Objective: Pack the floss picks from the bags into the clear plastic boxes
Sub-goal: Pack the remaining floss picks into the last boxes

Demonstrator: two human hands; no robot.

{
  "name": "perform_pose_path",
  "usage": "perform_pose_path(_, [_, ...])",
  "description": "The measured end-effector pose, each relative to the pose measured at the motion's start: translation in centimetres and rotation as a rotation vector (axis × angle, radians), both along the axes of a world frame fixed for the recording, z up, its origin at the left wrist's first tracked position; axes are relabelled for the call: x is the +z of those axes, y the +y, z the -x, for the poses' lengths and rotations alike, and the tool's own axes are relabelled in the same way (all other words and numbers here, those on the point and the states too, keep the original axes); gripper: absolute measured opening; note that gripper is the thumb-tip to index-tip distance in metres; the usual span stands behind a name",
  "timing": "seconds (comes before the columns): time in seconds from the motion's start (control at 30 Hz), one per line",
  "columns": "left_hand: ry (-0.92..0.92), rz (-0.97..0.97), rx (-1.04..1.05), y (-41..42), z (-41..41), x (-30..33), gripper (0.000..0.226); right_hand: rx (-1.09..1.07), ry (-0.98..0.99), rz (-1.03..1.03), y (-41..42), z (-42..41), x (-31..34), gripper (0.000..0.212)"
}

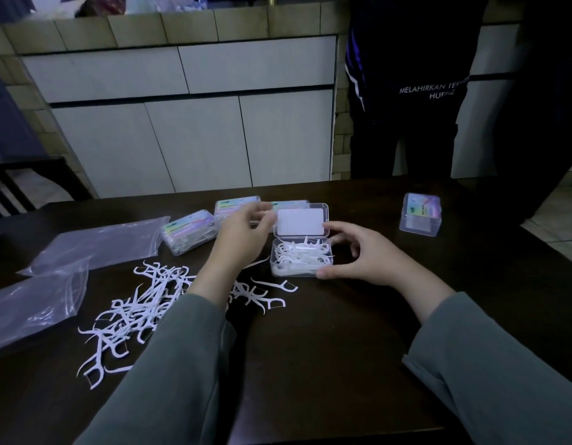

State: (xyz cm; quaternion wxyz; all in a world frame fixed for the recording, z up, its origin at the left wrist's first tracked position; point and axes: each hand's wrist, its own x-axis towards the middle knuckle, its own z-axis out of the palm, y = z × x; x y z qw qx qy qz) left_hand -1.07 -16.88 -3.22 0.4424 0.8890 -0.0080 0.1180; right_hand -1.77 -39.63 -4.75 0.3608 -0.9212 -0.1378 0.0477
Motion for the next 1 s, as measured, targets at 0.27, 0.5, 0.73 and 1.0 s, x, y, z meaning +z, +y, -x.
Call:
perform_pose_path(0.27, [-0.057,0.104,-0.124,-0.2,0.3,-0.2,0.031,-0.056,-0.011,-0.015,0.3,0.4,-0.1,0.105])
perform_pose_path(0.5, [-0.039,-0.132,-0.359,1.3,2.1,0.4,0.022,-0.039,-0.061,0.013,0.3,0.7,-0.2,0.082])
perform_pose_path(0.73, [-0.017,-0.246,-0.333,1.1,2.6,0.2,0.018,-0.039,-0.043,0.039,0.0,0.0,-1.1,0.083])
perform_pose_path(1.0, [-0.079,-0.324,-0.345,0.6,2.7,-0.2,0.018,-0.033,-0.046,0.054,-0.7,-0.5,-1.4,0.06])
